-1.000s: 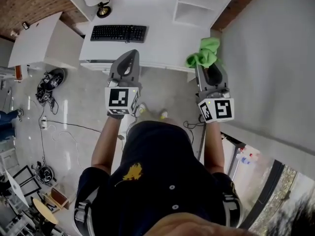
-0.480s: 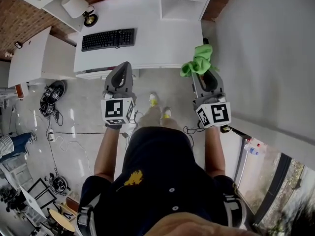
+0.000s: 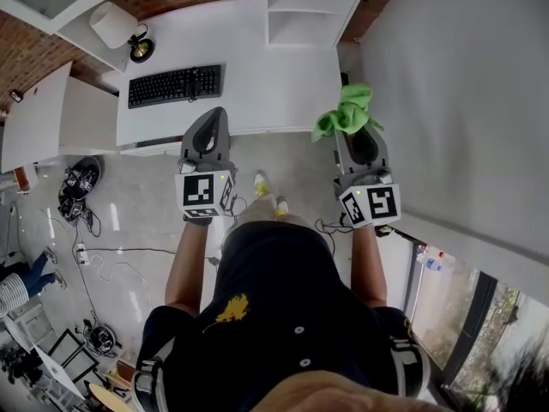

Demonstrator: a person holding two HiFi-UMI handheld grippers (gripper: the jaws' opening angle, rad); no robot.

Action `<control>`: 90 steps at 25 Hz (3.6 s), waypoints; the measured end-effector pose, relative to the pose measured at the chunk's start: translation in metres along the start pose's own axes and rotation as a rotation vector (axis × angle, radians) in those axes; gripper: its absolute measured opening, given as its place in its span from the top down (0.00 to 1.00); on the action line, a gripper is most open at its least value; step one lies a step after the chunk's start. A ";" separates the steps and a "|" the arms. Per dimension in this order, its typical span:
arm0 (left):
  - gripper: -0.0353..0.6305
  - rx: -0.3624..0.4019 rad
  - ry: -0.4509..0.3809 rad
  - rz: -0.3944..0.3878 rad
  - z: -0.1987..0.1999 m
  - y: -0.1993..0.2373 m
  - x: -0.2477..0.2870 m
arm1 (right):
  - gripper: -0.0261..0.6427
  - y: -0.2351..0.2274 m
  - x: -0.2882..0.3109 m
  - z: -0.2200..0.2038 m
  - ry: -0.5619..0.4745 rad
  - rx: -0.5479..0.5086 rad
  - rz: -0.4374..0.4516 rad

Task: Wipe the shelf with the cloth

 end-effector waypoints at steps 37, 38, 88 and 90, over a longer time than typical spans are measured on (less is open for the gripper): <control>0.92 -0.099 -0.001 -0.198 -0.019 0.102 0.155 | 0.77 -0.008 0.151 0.035 0.007 -0.024 -0.177; 0.92 -0.095 -0.003 -0.201 -0.018 0.101 0.158 | 0.77 -0.010 0.153 0.034 0.003 -0.025 -0.176; 0.92 0.062 -0.175 -0.119 0.092 0.098 0.293 | 0.77 -0.141 0.486 0.201 -0.073 -0.551 0.284; 0.92 0.055 -0.158 -0.124 0.091 0.099 0.291 | 0.77 -0.145 0.508 0.200 -0.026 -0.600 0.320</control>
Point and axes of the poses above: the fingertips, and each gripper's own axes: x forward along the fingers, y to its left, z out of its top, the point moved 10 cm from there along -x, backward along the fingers, and after that the axes turned 2 degrees about -z, right-handed, at the moved point
